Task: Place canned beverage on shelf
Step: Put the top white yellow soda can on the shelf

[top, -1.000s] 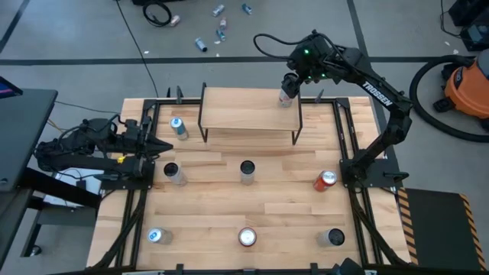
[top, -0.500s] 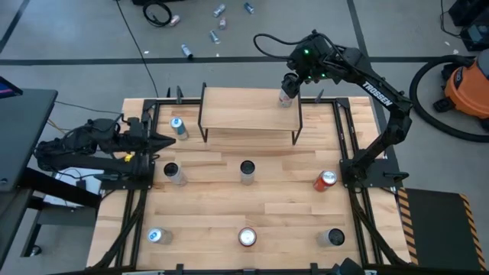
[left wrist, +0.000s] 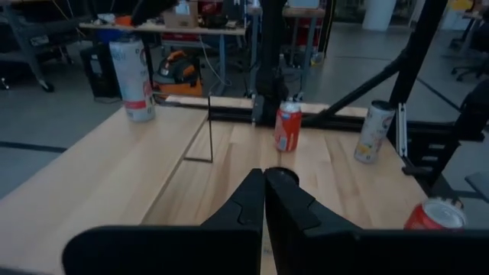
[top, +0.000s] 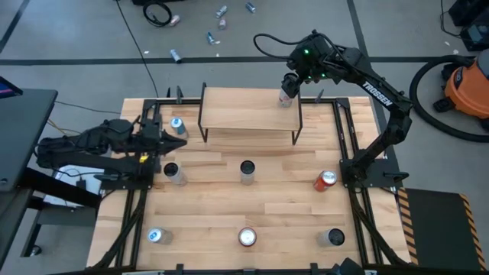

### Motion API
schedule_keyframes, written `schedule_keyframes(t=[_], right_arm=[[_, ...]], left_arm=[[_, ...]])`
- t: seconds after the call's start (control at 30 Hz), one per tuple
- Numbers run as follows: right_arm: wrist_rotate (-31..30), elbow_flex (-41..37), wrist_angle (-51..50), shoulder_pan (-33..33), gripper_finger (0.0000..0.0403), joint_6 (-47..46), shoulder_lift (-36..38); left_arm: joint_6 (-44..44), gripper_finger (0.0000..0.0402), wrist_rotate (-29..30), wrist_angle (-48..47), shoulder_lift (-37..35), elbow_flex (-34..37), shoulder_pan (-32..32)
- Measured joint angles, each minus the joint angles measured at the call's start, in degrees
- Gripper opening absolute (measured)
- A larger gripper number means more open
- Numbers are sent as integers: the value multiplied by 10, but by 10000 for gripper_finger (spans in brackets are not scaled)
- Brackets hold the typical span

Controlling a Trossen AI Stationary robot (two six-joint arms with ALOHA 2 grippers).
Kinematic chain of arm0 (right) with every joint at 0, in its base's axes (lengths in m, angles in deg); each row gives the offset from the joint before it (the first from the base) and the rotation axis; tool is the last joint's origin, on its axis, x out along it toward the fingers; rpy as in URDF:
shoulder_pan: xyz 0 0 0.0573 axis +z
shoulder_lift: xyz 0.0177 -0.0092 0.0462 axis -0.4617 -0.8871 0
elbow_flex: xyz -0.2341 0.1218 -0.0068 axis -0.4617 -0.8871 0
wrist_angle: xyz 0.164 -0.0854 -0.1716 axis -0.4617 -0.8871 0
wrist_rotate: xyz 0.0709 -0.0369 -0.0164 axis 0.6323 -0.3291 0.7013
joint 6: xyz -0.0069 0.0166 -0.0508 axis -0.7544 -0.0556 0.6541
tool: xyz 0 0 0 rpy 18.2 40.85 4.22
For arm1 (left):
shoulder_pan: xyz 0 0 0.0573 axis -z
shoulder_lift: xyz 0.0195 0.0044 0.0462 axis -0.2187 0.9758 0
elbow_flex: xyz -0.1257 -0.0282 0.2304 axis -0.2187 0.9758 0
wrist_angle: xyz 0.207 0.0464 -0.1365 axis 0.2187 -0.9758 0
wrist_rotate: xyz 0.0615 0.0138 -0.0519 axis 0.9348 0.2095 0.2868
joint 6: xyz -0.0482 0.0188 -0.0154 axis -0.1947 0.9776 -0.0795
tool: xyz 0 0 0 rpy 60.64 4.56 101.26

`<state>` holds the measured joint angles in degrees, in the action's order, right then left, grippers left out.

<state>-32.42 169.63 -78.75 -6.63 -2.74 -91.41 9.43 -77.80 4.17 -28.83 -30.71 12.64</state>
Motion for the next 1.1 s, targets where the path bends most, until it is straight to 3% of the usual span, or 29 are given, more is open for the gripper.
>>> schedule_keyframes(t=[1.1], right_arm=[[4,0,-2,0,357,2,0]], left_arm=[[-36,16,5,28,-1,0,-2]])
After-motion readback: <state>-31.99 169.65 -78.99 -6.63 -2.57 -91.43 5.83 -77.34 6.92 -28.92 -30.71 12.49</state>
